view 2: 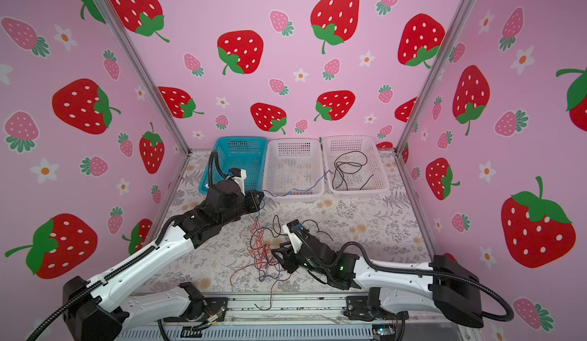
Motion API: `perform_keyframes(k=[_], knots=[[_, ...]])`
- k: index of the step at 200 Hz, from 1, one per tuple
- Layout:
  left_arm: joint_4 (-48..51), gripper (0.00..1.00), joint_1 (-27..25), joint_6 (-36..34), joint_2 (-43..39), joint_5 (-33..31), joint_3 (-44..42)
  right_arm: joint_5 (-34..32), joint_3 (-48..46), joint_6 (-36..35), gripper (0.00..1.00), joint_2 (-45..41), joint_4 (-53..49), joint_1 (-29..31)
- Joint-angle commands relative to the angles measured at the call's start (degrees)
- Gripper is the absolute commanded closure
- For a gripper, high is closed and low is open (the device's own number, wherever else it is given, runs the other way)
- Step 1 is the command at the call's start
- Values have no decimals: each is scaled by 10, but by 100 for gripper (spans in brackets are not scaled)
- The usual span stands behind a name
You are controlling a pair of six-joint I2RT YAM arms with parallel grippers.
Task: Untangle the cables
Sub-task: 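Grasp the red wires in the tangle with the right gripper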
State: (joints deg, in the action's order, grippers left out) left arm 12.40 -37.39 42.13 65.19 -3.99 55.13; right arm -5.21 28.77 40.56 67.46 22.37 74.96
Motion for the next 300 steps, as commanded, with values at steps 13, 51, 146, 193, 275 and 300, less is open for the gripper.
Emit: perform_keyframes(k=[13, 51, 146, 193, 275, 300], knots=[[-26, 100, -5, 19, -12, -3, 17, -29, 49, -34, 57, 62, 75, 12], [-27, 100, -10, 29, -14, -9, 18, -115, 107, -97, 54, 116, 75, 45], [-18, 100, -14, 44, -23, -11, 20, -299, 168, -174, 55, 231, 75, 99], [-14, 100, -16, 45, -33, -15, 17, -355, 195, -195, 63, 261, 56, 98], [1, 100, -18, 47, -40, -19, 23, -368, 194, -196, 92, 277, 54, 92], [18, 100, -17, 40, -52, -35, 26, -349, 165, -190, 100, 243, 58, 85]])
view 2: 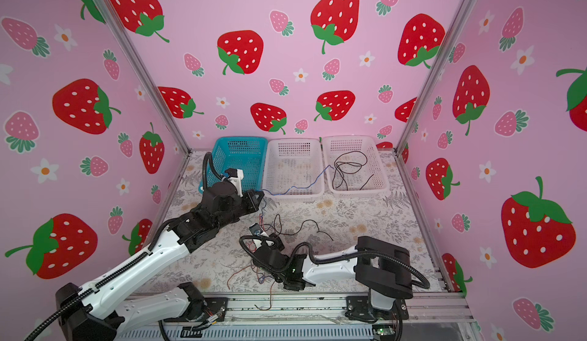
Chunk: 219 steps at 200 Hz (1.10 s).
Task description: Untangle the cables
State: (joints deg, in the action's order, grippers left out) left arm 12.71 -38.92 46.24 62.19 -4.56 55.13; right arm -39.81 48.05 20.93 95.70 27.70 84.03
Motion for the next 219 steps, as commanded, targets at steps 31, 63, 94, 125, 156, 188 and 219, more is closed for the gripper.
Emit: perform_keyframes(k=[31, 63, 94, 125, 156, 188, 219], knots=[[61, 100, 13, -24, -39, -56, 49, 27, -99, 34, 100, -105, 22, -7], [99, 100, 50, -38, -52, -43, 69, 47, -184, 76, 100, -189, 21, -9], [126, 100, 76, -54, -61, -36, 80, 47, -265, 122, 100, -289, 1, -14], [146, 100, 96, -69, -62, -19, 94, 38, -306, 147, 100, -384, -52, -26], [145, 100, 103, -72, -64, 9, 89, 46, -342, 144, 100, -517, -91, -59], [113, 100, 103, -51, -59, 56, 76, 113, -341, 116, 100, -565, -85, -85], [57, 100, 102, -9, -61, 100, 81, 125, -336, 102, 100, -544, -71, -97]])
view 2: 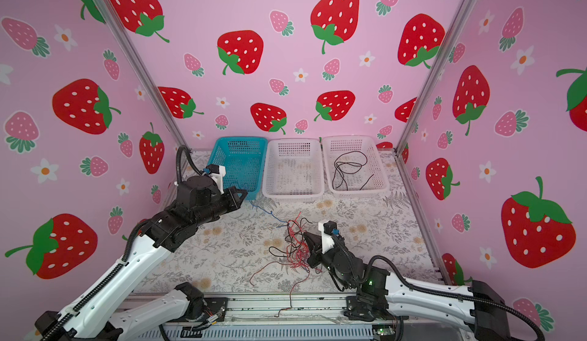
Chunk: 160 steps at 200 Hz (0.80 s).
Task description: Untangle the cables
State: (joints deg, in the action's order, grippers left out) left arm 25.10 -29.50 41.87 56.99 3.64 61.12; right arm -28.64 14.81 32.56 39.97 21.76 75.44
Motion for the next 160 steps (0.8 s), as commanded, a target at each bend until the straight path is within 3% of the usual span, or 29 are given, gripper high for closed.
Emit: perform_keyframes(k=[1, 48, 126, 160], knots=[[-69, 100, 8, 37, -9, 20, 22, 14, -3, -15, 100, 15, -10, -11], [-117, 100, -16, 86, 29, 66, 70, 24, 51, -62, 100, 84, 36, -12], [-123, 100, -116, 133, 64, -11, 113, 44, 131, -86, 100, 171, 89, -12], [-158, 100, -123, 179, 76, 18, 102, 35, 121, -82, 100, 172, 102, -2]])
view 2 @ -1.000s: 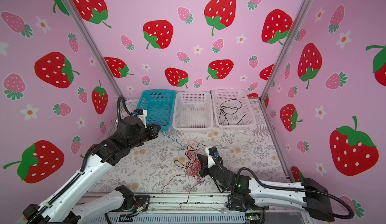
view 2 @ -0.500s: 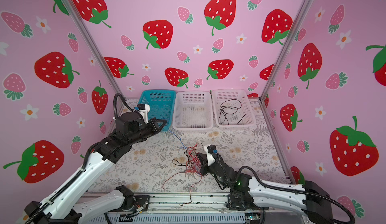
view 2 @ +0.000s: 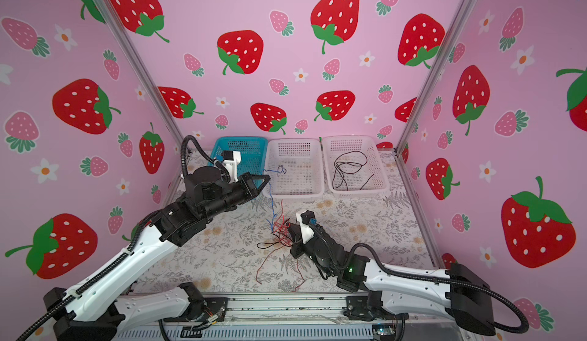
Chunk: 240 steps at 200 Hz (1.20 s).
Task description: Untangle the cables
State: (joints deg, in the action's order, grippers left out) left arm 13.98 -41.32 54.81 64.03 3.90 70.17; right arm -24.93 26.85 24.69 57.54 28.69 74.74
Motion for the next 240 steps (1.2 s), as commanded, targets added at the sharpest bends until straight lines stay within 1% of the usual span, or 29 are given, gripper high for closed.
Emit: perform_keyframes(k=[1, 19, 36, 45, 55, 63, 73, 80, 97, 106, 122, 152, 170, 189, 223, 240], knots=[[-48, 100, -5, 50, 6, 16, 11, -2, -1, -4, 100, -4, 34, 5], [-61, 100, -11, 78, 9, 34, 0, 11, -16, -8, 100, -14, 58, 5], [-54, 100, -27, 81, 2, 16, -7, 21, -24, -14, 100, -34, 67, 6], [-60, 100, -27, 89, -5, 19, -18, 21, -40, -16, 100, -49, 80, 7], [-57, 100, -23, 89, -17, 19, -24, 28, -73, -21, 100, -97, 111, 6], [-33, 100, -21, 75, -29, -2, -22, 35, -101, -27, 100, -128, 131, 6], [-9, 100, -14, 59, -49, -23, -22, 25, -127, -28, 100, -164, 131, 6], [-6, 100, -1, 58, -61, -19, -26, 14, -139, -26, 100, -190, 114, 5], [-5, 100, 38, 62, -73, 24, -32, -9, -169, -11, 100, -249, 82, -2], [0, 100, 54, 63, -76, 36, -34, -11, -184, 5, 100, -280, 67, -11], [16, 100, 85, 61, -88, 66, -35, -31, -185, 22, 100, -331, -8, -25], [48, 100, 150, 59, -118, 103, -29, -98, -190, 71, 100, -431, -155, -51], [59, 100, 175, 60, -128, 115, -24, -106, -196, 108, 100, -473, -213, -71], [48, 100, 181, 67, -125, 128, -24, -80, -211, 132, 100, -479, -213, -84], [14, 100, 181, 82, -114, 145, -25, -32, -210, 134, 100, -407, -175, -85], [26, 100, 182, 64, -120, 131, -9, -42, -211, 143, 100, -391, -179, -86]])
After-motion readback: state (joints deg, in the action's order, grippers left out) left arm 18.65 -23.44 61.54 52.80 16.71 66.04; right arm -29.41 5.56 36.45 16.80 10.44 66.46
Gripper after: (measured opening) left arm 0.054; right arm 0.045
